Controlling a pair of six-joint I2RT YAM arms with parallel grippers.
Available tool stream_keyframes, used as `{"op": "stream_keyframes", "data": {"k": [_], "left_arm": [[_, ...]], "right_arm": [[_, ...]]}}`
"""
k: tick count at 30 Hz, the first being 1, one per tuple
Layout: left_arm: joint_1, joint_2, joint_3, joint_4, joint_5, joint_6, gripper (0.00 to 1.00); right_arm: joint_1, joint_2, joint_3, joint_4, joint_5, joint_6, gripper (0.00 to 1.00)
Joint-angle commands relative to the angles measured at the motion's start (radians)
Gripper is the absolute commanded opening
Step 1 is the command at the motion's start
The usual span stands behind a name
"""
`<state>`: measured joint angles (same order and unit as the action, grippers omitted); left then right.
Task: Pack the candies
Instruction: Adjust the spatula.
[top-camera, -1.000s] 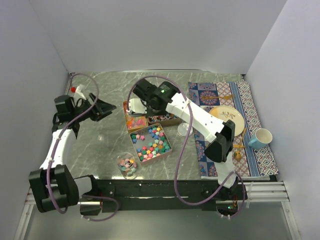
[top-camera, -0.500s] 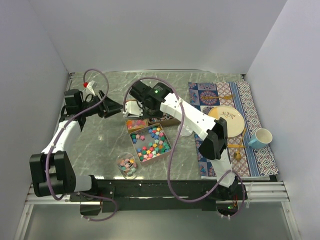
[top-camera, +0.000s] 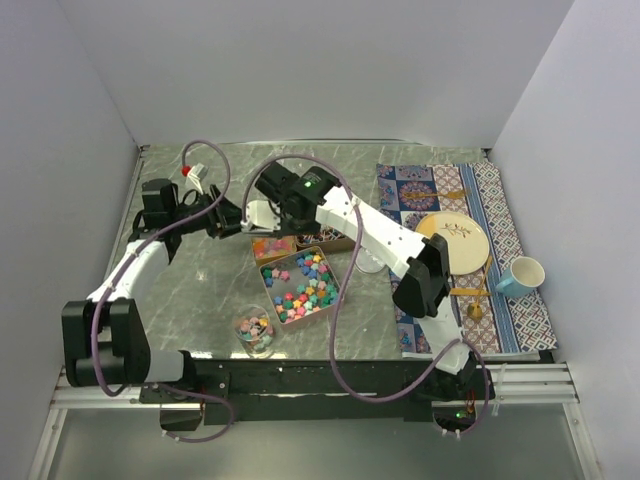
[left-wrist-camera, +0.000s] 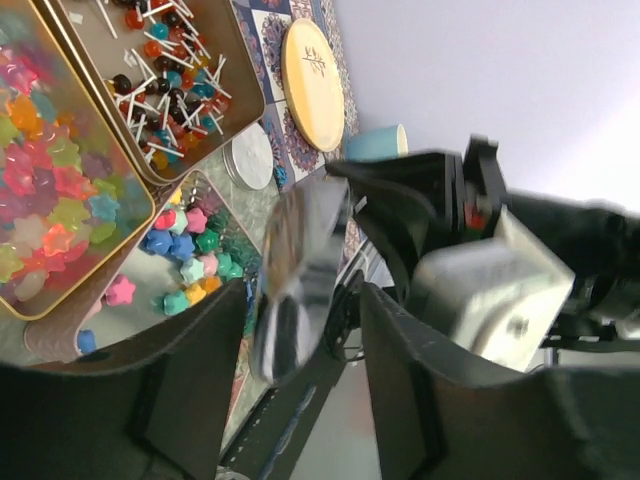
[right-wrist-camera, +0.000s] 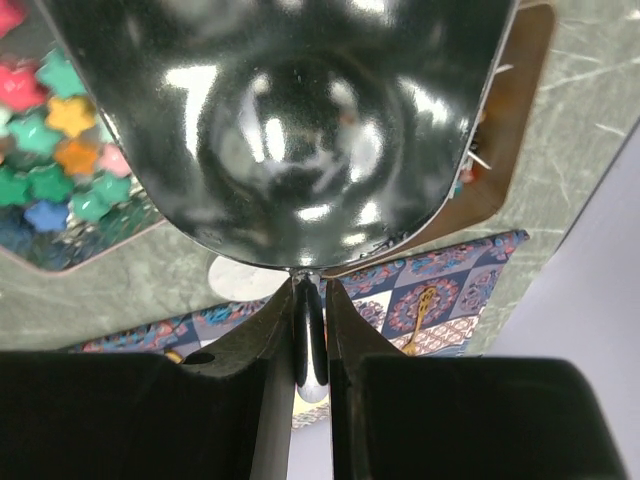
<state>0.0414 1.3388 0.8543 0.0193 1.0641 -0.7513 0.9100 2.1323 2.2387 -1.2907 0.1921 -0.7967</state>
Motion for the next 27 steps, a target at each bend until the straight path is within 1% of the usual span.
{"op": "stream_keyframes", "data": {"k": [1,2,3,6,9,13,14,15,17,21,24,27], "left_arm": [[-0.002,0.033,-0.005,0.099,0.004,-0.042,0.52],[-0.002,0.048,-0.001,0.096,0.011,-0.036,0.50],[-0.002,0.057,0.003,0.097,0.016,-0.033,0.45],[-0.005,0.077,-0.007,0.132,0.033,-0.042,0.36],[-0.018,0.080,-0.014,0.163,0.045,-0.057,0.32],[-0.032,0.083,-0.014,0.143,0.043,-0.030,0.29],[-0.032,0.086,-0.012,0.136,0.040,-0.022,0.26],[-0.035,0.088,-0.015,0.134,0.042,-0.017,0.20],[-0.034,0.095,-0.027,0.145,0.040,-0.019,0.16],[-0.034,0.115,-0.023,0.165,0.046,-0.031,0.15],[-0.035,0.135,-0.001,0.172,0.048,-0.049,0.12],[-0.034,0.151,0.023,0.200,0.048,-0.072,0.13]], "right_arm": [[0.023,-0.139,-0.065,0.073,-0.022,-0.027,0.00],[0.023,-0.143,-0.053,0.076,-0.028,-0.016,0.00],[0.023,-0.144,-0.041,0.074,-0.032,-0.007,0.00],[0.021,-0.140,0.013,0.062,-0.051,0.030,0.00],[0.020,-0.141,0.027,0.079,-0.054,0.043,0.00],[0.010,-0.108,0.088,0.064,-0.065,0.095,0.00],[0.006,-0.101,0.137,0.056,-0.100,0.111,0.00],[-0.006,-0.097,0.159,0.050,-0.115,0.126,0.00],[-0.014,-0.103,0.179,0.067,-0.129,0.166,0.00],[-0.034,-0.150,0.147,0.135,-0.180,0.211,0.00],[-0.042,-0.153,0.159,0.123,-0.213,0.232,0.00],[-0.052,-0.152,0.136,0.110,-0.243,0.244,0.00]]}}
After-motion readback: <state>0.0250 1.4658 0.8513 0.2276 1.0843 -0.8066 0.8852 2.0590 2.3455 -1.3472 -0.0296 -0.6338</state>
